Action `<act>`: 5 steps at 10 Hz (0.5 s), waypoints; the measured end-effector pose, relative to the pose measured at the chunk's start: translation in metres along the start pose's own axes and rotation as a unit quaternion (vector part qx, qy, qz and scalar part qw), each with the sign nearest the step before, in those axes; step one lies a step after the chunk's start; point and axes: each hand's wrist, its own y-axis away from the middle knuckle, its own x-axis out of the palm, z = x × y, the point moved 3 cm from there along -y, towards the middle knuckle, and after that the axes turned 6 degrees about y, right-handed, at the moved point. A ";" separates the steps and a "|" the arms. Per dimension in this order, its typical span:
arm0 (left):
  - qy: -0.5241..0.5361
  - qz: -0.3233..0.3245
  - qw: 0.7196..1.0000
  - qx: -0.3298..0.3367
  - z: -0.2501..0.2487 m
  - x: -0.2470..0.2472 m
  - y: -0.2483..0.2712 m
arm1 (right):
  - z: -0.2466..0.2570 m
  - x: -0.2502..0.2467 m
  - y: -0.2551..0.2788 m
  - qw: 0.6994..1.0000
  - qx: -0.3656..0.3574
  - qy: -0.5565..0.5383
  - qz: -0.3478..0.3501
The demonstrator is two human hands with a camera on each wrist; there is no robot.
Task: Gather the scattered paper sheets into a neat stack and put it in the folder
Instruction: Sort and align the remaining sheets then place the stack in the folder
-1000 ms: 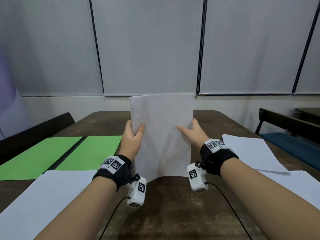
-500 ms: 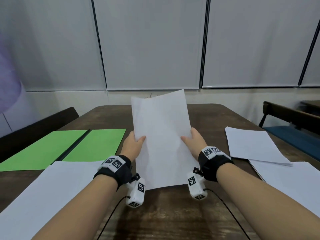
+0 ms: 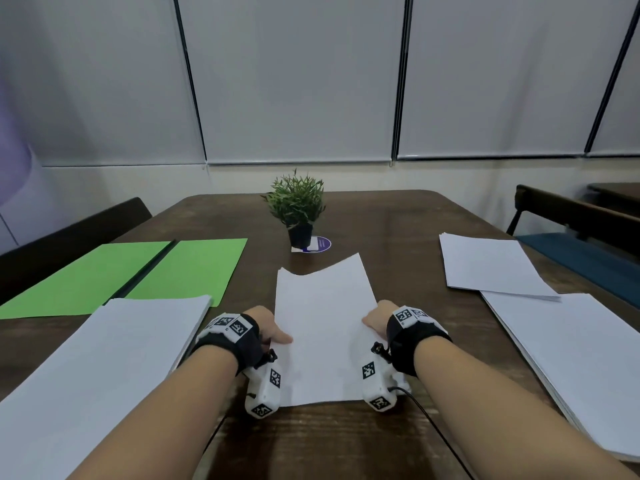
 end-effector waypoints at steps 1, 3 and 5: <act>0.064 -0.021 0.998 -0.010 0.001 -0.003 0.004 | -0.015 0.017 -0.053 0.985 -0.002 0.164 0.054; 0.205 -0.084 0.974 -0.052 0.037 -0.043 0.011 | -0.005 0.016 -0.055 0.960 -0.067 0.267 0.061; 0.052 -0.214 0.963 -0.157 0.140 -0.129 0.049 | 0.025 0.015 -0.022 0.918 -0.098 0.379 0.057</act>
